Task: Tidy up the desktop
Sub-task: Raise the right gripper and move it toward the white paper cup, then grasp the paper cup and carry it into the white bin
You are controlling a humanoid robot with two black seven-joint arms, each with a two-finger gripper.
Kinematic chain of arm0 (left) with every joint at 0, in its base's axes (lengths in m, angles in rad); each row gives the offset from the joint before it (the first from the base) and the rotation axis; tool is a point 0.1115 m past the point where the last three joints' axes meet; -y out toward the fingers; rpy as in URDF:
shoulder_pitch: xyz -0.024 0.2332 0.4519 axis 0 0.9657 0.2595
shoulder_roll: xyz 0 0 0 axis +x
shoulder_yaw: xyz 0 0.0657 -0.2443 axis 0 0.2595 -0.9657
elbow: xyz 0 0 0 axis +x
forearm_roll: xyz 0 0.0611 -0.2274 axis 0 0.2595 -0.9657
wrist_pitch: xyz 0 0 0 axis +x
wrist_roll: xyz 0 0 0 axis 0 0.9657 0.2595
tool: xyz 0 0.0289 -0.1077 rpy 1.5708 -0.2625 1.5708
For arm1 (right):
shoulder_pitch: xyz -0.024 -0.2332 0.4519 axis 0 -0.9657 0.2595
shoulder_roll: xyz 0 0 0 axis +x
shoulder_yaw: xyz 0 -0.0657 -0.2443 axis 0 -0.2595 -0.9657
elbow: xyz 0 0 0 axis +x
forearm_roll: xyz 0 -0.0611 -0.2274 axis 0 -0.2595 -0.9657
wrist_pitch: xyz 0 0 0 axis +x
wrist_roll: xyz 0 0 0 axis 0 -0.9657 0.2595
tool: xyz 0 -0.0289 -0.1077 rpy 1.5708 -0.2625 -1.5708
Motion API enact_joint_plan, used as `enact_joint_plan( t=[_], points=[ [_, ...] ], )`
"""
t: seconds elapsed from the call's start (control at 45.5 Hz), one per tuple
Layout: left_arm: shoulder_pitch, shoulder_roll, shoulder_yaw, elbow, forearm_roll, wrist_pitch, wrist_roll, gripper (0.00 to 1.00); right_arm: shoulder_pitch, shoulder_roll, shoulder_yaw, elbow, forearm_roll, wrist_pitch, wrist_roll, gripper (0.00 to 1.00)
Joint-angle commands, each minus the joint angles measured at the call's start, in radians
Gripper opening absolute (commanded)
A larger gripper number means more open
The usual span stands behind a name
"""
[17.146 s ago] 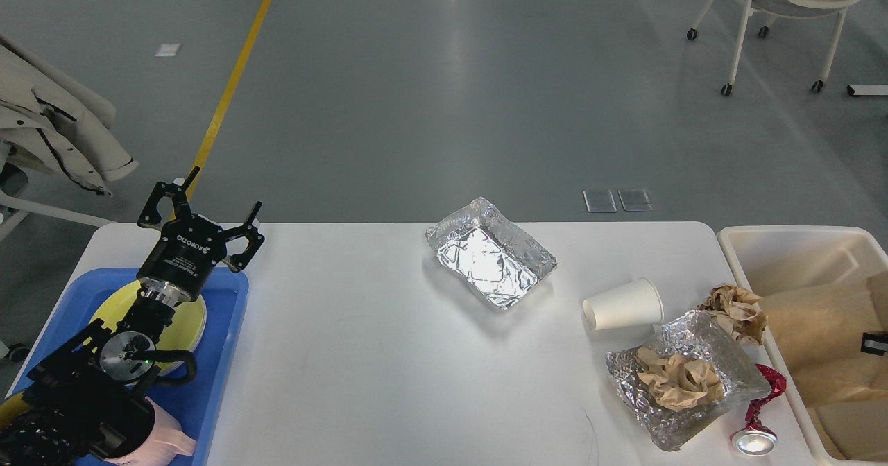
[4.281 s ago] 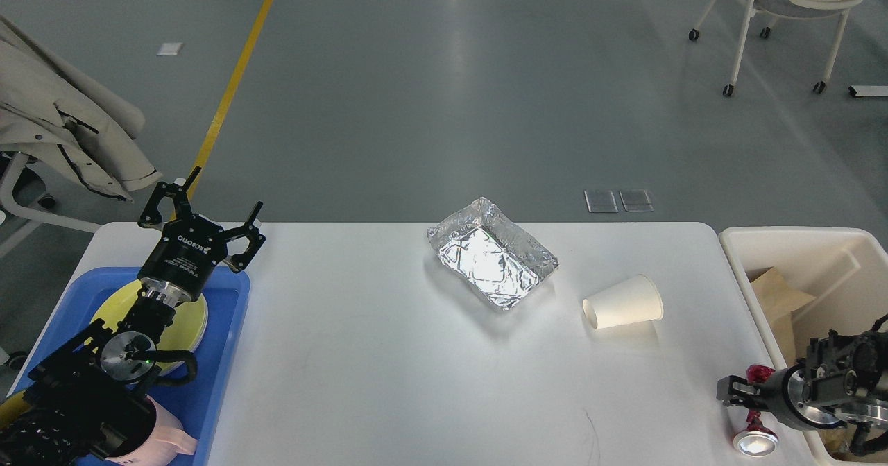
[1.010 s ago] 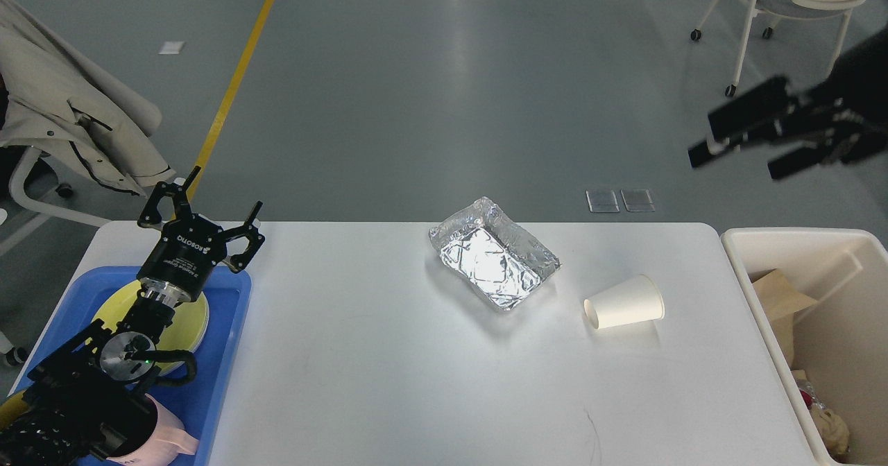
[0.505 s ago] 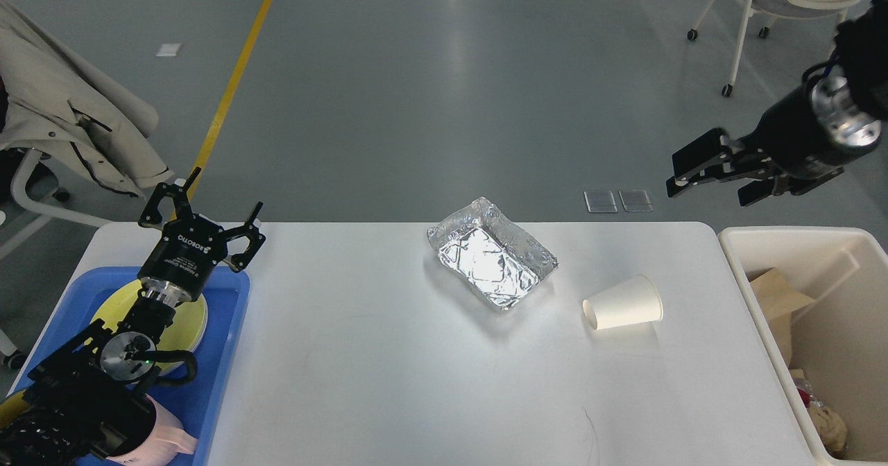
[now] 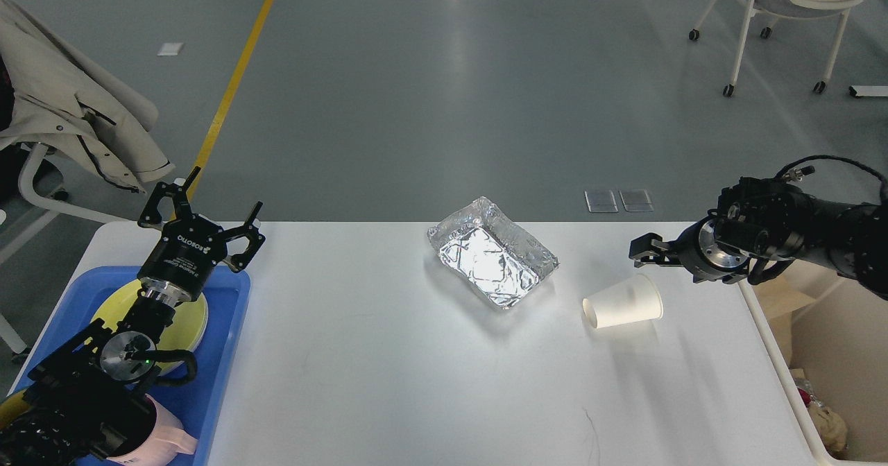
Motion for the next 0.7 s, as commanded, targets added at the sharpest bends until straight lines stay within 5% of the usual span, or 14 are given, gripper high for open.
enact_joint_plan(
  t=[0.0, 0.307, 0.681],
  points=[
    [0.0, 0.0, 0.0, 0.0, 0.0, 0.001, 0.0, 1.0, -0.031, 0.004, 0.088, -0.003, 0.13, -0.032, -0.102, 1.0],
    [0.0, 0.0, 0.0, 0.0, 0.0, -0.001, 0.0, 1.0, -0.143, 0.016, 0.212, -0.003, 0.317, -0.225, -0.169, 1.0],
    [0.0, 0.0, 0.0, 0.0, 0.0, 0.001, 0.0, 1.0, -0.253, 0.065, 0.341, -0.046, 0.318, -0.357, -0.166, 0.98]
  ],
)
